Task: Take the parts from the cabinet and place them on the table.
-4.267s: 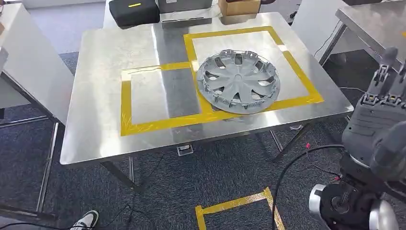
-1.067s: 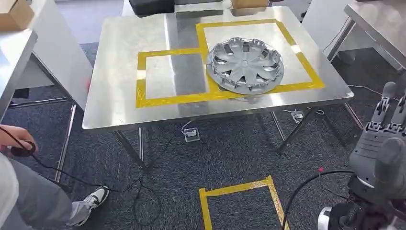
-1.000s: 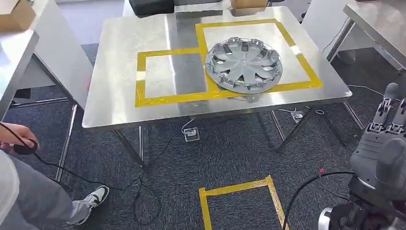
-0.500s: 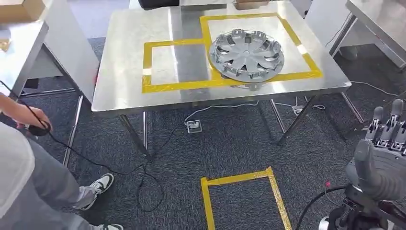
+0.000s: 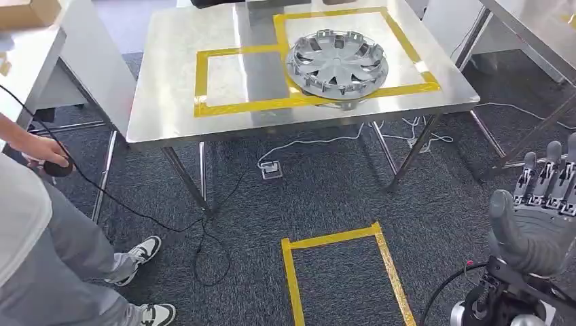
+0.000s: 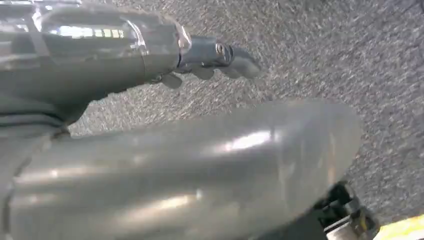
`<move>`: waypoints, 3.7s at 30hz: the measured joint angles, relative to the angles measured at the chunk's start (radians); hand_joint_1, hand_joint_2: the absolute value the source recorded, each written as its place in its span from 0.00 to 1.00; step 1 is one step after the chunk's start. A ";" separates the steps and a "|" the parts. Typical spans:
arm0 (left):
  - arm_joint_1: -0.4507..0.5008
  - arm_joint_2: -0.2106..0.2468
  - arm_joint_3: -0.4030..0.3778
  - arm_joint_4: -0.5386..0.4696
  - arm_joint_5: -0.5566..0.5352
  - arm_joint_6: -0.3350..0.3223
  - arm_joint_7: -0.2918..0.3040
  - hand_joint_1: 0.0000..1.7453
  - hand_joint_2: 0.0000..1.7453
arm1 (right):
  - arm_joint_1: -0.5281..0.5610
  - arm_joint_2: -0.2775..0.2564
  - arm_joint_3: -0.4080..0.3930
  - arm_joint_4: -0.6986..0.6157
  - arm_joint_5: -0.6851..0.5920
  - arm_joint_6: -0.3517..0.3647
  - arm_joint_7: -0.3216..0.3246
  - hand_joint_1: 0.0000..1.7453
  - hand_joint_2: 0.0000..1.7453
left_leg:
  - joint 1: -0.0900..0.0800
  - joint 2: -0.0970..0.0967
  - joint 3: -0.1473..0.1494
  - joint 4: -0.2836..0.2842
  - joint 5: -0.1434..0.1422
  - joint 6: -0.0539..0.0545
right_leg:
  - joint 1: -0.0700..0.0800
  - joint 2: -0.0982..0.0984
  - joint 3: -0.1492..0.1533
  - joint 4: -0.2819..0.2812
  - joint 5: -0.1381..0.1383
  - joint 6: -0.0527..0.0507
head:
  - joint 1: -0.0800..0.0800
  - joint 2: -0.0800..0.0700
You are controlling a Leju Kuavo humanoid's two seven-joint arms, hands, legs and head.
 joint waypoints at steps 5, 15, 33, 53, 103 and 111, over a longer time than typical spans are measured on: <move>0.000 -0.002 0.000 0.000 0.003 0.000 0.004 0.00 0.00 | -0.018 -0.003 0.015 -0.002 0.084 -0.025 0.045 0.00 1.00 | 0.006 -0.003 -0.062 0.272 -0.243 -0.006 | 0.019 -0.009 -0.065 0.004 0.053 -0.036 | -0.024 0.000; -0.003 0.003 0.000 0.000 0.006 0.000 0.004 0.00 0.00 | -0.032 -0.010 0.044 -0.010 0.105 -0.036 0.057 0.00 1.00 | -0.025 -0.010 0.200 -0.068 -0.118 0.053 | 0.029 -0.012 -0.151 0.006 0.156 -0.015 | -0.025 0.000; 0.002 -0.003 -0.001 0.000 0.006 0.000 0.005 0.00 0.00 | -0.039 -0.026 0.079 -0.012 0.105 -0.037 0.060 0.00 1.00 | -0.006 0.000 -0.057 0.079 -0.098 0.010 | 0.014 -0.007 0.018 -0.031 0.016 -0.037 | -0.029 0.000; -0.003 -0.005 -0.001 0.000 0.011 0.000 -0.004 0.00 0.00 | -0.040 -0.033 0.102 -0.015 0.127 -0.058 0.096 0.00 1.00 | -0.013 -0.006 0.086 -0.055 -0.037 0.063 | 0.016 -0.006 -0.174 0.323 0.008 0.012 | -0.008 0.000; 0.003 -0.011 0.000 0.000 0.033 -0.003 -0.032 0.00 0.00 | -0.087 -0.050 0.127 0.015 0.684 -0.103 0.454 0.00 0.00 | -0.009 0.115 0.081 -0.034 -0.051 0.021 | 0.027 -0.092 0.007 -0.028 0.024 -0.016 | -0.031 0.000; 0.000 -0.019 0.000 0.000 0.033 -0.005 -0.041 0.00 0.00 | -0.072 -0.054 0.122 0.014 0.698 -0.104 0.471 0.00 0.00 | -0.001 -0.011 0.062 -0.038 -0.024 0.064 | 0.017 -0.010 -0.085 0.219 -0.129 0.019 | -0.004 0.000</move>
